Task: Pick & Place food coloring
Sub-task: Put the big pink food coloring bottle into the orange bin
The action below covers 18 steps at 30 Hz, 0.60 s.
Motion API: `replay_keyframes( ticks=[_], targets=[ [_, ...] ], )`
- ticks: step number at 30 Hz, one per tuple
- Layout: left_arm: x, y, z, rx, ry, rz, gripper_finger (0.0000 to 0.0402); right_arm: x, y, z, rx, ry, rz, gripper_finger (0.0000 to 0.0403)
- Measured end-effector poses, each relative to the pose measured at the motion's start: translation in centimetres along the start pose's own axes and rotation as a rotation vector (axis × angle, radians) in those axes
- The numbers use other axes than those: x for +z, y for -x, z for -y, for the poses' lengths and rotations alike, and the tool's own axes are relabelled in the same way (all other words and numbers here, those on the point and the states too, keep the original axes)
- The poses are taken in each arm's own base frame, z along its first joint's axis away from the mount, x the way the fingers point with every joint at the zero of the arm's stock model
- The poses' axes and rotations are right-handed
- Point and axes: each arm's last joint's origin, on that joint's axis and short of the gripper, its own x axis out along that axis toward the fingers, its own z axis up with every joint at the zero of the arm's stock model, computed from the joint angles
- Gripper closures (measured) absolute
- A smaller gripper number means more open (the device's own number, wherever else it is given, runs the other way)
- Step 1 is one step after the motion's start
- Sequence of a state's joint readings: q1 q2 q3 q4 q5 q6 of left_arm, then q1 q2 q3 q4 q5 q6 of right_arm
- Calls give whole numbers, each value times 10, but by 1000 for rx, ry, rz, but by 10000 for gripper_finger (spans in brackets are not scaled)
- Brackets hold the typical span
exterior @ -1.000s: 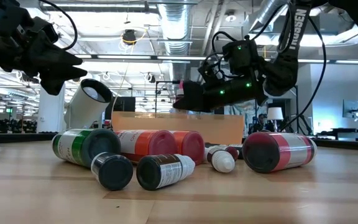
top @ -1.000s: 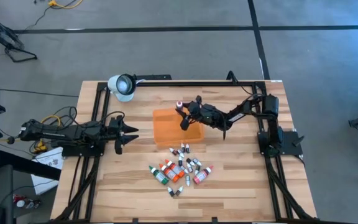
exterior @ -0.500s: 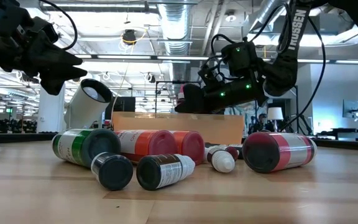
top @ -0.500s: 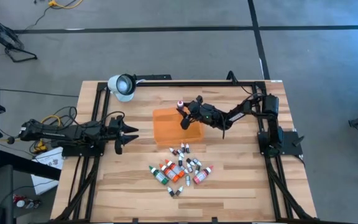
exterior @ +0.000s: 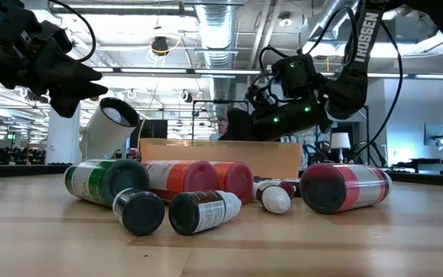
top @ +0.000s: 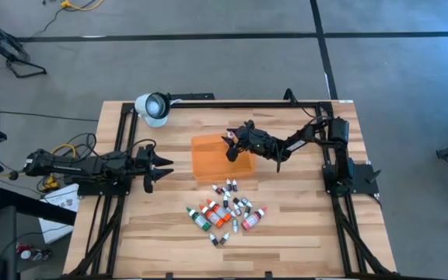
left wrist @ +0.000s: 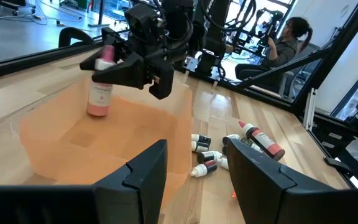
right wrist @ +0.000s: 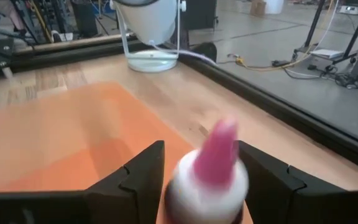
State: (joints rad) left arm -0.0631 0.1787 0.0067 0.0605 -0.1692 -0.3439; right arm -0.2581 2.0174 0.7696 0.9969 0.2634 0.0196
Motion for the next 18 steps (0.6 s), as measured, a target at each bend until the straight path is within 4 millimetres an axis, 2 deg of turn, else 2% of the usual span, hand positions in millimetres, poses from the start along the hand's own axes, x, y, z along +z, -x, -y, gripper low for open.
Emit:
replay_keyframes(
  ticks=[12,18],
  targets=[
    [0,0,0,0,0,0,242,0,0,0,-1,1,-1,221],
    [0,0,0,0,0,0,242,0,0,2,-77,0,3,222]
  ],
)
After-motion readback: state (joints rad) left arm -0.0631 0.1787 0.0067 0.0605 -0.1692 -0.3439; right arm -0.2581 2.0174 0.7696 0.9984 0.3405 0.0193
